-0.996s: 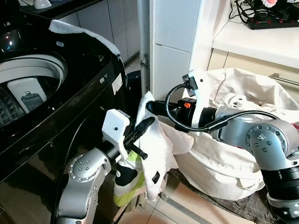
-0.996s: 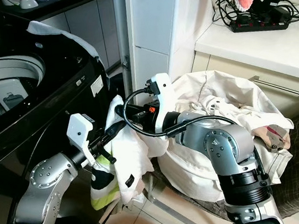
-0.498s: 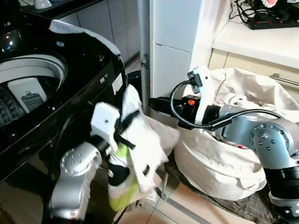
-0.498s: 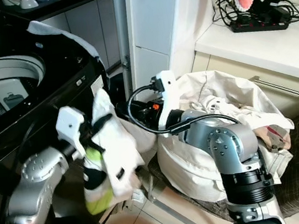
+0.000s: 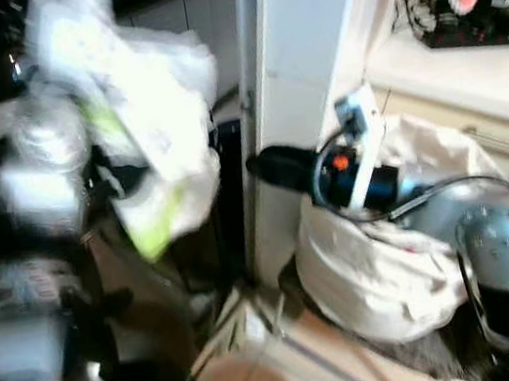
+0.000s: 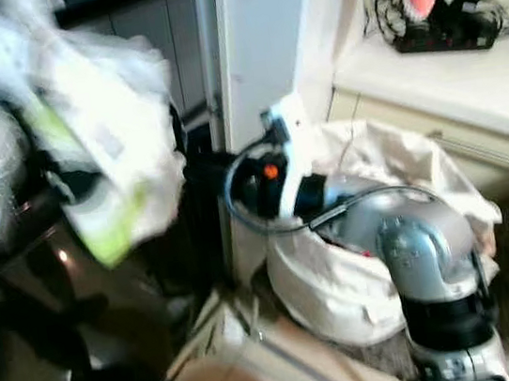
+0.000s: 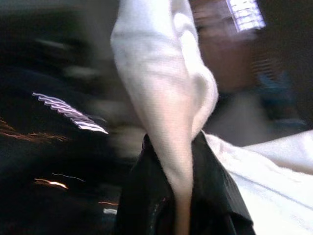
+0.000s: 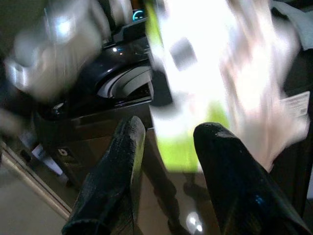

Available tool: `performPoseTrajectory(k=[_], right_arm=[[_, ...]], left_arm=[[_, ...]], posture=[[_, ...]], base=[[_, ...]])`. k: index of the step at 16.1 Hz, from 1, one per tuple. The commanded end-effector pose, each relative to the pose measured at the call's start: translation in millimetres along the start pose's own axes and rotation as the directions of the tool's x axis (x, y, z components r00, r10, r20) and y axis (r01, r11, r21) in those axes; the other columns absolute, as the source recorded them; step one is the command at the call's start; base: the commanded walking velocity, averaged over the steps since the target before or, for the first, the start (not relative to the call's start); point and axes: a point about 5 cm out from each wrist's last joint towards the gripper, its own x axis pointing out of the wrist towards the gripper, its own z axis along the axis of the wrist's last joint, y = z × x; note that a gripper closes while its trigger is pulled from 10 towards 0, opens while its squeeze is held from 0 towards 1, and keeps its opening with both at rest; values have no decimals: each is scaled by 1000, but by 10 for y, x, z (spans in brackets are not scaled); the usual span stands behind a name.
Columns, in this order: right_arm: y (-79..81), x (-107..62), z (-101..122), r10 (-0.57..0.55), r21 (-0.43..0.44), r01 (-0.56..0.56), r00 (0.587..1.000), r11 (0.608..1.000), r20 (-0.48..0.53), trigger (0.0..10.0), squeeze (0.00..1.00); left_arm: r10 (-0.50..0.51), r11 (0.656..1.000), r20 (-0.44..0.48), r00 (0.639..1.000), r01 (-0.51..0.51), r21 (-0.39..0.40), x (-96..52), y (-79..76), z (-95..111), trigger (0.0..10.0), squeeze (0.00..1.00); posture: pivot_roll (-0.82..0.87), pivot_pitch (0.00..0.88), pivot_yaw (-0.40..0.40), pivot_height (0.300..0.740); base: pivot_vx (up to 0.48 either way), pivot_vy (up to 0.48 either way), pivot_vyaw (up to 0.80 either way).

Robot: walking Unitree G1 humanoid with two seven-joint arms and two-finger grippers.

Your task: Clothes washing

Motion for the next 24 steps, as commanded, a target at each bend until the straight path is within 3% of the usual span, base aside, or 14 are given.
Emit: performPoseTrajectory(k=[1,2,3,4,5,6,7,8,9,11,12,14,16,24], right_arm=[[63,18,50,14,-52,-14,1000,999,-7,10000,0],[88,39,33,14,-60,-15,1000,998,-17,10000,0],[109,57,10,12,-66,-14,1000,998,-27,10000,0],[128,80,-28,3,-74,-6,999,997,-39,10000,0],[144,103,-74,-10,-71,7,999,997,-47,10000,0],[159,121,-110,-15,-69,11,998,998,-56,10000,0],[177,133,-137,-14,-68,9,998,998,-65,10000,0],[189,139,-150,-10,-66,5,997,998,-71,10000,0],[203,146,-163,-5,-67,0,997,998,-77,10000,0],[226,148,-180,0,-72,-6,996,997,-88,10000,0],[239,143,-189,2,-76,-9,995,997,-96,10000,0],[245,132,-200,0,-76,-9,994,997,-108,10000,0],[234,131,-202,-1,-78,-8,994,997,-113,10000,0],[219,136,-190,-1,-80,-9,992,997,-123,10000,0]], left_arm=[[133,983,30,991,-136,122,114,213,121,4510,0],[193,951,13,981,-190,243,167,290,107,4706,0],[242,919,27,970,-238,315,183,334,109,10000,0],[321,872,60,945,-320,371,198,380,124,10000,0],[338,851,49,940,-327,411,195,324,55,10000,0],[307,882,-26,951,-274,384,171,201,-93,10000,0],[222,950,-166,961,-175,258,102,-16,-326,10000,0],[161,980,-264,951,-124,153,26,-160,-495,10000,0],[116,991,-339,934,-84,109,-55,-273,-643,10000,0],[-23,998,-447,894,-1,-55,-157,-446,-809,10000,39],[-71,992,-512,856,6,-128,-210,-515,-886,10000,1000],[-96,984,-573,814,-11,-180,-233,-492,-938,10000,1000],[-111,978,-585,803,-16,-207,-238,-469,-953,10000,1000],[-101,976,-573,814,-29,-215,-207,-406,-925,10000,1000]], posture=[[-10,0,-46,740],[-10,0,-46,740],[-19,0,-40,740],[-19,0,-40,740],[-19,0,-41,740],[-19,0,-41,740],[-19,0,-43,740],[-19,0,-43,740],[-22,0,-44,740],[-29,0,-42,740],[-32,0,-43,740],[-27,0,-46,740],[-27,0,-46,740],[-17,0,-58,740]], base=[[0,0,0],[0,0,0],[0,0,0],[0,0,0],[0,0,0],[0,0,0],[0,0,0],[0,0,0],[0,0,0],[0,0,0],[0,0,0],[0,0,0],[0,0,0],[0,0,0]])
